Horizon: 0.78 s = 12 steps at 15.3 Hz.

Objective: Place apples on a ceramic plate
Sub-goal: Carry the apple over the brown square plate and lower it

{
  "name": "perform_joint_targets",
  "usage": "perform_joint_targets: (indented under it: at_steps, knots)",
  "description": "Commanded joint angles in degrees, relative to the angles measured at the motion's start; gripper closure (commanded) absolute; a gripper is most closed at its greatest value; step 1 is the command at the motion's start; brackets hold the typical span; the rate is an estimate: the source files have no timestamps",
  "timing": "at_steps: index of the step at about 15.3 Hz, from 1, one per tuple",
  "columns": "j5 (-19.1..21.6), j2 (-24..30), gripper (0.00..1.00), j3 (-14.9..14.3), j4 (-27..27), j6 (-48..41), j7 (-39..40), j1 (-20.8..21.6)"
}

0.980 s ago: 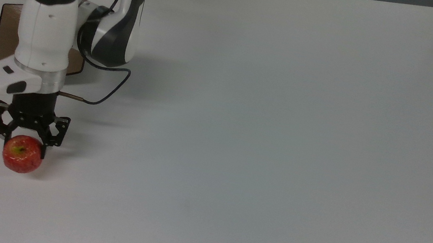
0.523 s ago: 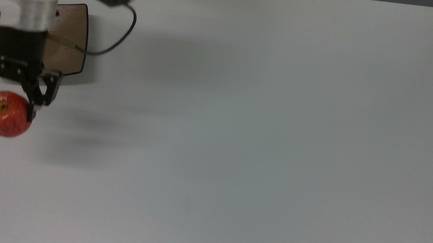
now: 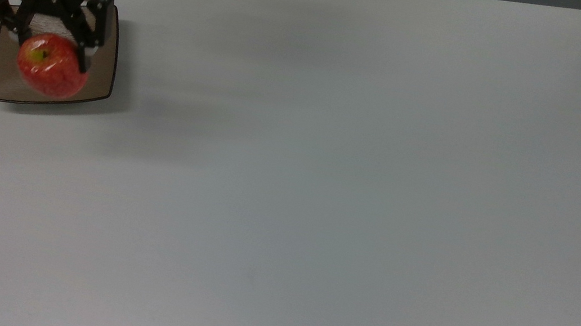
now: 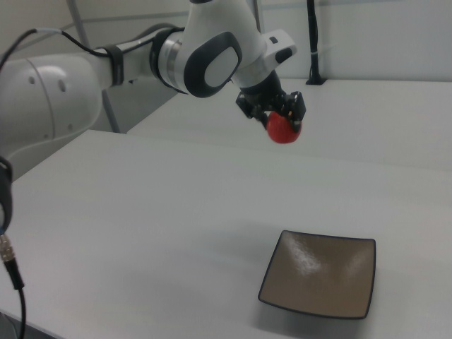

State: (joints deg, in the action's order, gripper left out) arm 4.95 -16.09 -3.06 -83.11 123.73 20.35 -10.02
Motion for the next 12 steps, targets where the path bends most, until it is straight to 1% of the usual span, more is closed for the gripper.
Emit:
perform_joint_targets:
  at_steps: [1,2,3,4,6,9,11,12]
  knots:
    - [9.35,3.97,0.56,-0.1,-4.6,-5.86,16.6,-5.95]
    - [13.73,3.79,0.53,-0.1,-5.47,-6.74,23.17,-8.32]
    - [16.82,3.79,0.53,-0.02,-7.05,-6.93,29.77,-10.08]
    - [18.16,3.87,0.53,-0.1,-8.45,-6.84,34.79,-11.49]
    - [18.17,3.79,0.53,-0.1,-10.04,-7.02,42.02,-14.05]
    - [17.91,3.26,0.53,-0.1,-14.17,-6.05,50.72,-15.99]
    - [17.91,2.3,0.53,-0.19,-16.02,-4.04,54.43,-16.69]
    - [17.91,1.86,0.53,-0.28,-16.98,-2.46,54.7,-16.43]
